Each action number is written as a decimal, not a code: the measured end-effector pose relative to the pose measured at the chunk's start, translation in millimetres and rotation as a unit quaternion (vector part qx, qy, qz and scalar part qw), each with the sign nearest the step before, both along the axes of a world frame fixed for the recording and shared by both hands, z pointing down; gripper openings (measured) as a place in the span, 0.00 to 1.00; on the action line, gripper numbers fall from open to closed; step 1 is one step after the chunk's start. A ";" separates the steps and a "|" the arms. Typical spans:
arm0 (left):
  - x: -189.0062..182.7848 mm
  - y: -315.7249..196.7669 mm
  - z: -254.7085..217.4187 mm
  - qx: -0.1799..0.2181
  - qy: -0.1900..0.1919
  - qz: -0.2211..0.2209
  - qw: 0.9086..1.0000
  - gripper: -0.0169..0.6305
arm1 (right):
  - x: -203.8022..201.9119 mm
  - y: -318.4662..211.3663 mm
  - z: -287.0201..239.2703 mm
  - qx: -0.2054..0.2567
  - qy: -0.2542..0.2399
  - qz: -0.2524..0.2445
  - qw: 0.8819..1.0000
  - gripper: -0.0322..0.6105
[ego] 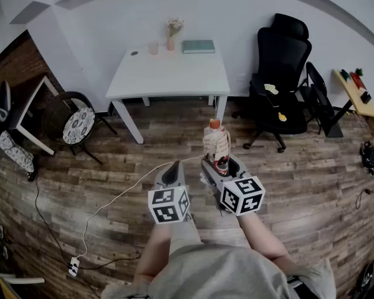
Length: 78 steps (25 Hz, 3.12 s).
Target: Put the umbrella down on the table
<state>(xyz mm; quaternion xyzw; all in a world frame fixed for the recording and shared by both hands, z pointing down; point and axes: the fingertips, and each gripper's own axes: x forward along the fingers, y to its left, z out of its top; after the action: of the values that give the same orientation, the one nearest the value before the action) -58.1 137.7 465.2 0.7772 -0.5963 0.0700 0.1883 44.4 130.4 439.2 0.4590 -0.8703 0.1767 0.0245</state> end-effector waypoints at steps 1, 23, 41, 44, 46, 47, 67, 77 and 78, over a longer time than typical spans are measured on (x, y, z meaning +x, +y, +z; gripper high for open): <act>10.7 20.9 -0.1 0.000 0.007 -0.002 1.000 0.04 | 10.0 20.5 0.5 0.002 0.006 -0.002 1.000 0.47; 81.3 200.2 -26.3 0.016 0.000 0.012 1.000 0.04 | 92.2 208.6 -9.5 0.013 0.032 0.013 0.999 0.47; 82.1 210.1 -30.3 0.027 0.008 -0.002 1.000 0.04 | 99.2 207.9 -6.8 0.003 0.014 -0.006 1.000 0.47; 80.9 203.1 -29.5 0.027 0.008 -0.004 1.000 0.04 | 99.0 200.3 -7.9 0.005 0.012 -0.006 1.000 0.47; 80.1 194.9 -30.3 0.029 0.009 -0.004 1.000 0.04 | 97.2 192.6 -9.6 0.008 0.012 -0.006 1.000 0.47; 79.2 189.7 -31.0 0.030 0.010 -0.003 0.999 0.04 | 95.4 187.8 -10.3 0.009 0.012 -0.006 1.000 0.47; 43.2 7.1 -30.0 0.042 0.005 0.009 0.999 0.04 | 55.6 5.9 -16.0 0.029 0.018 0.005 0.999 0.47; 7.7 -99.5 -41.4 0.043 0.012 0.014 0.999 0.04 | 21.0 -98.6 -26.2 0.023 0.019 0.010 0.999 0.47; 5.2 -109.2 -41.6 0.043 0.012 0.015 0.999 0.04 | 18.6 -108.2 -26.9 0.024 0.020 0.011 0.999 0.47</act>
<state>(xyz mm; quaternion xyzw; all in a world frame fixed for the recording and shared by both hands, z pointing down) -52.8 28.5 423.6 0.7944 -0.5845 0.0379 0.1610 63.0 22.2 412.3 0.4724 -0.8685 0.1474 0.0288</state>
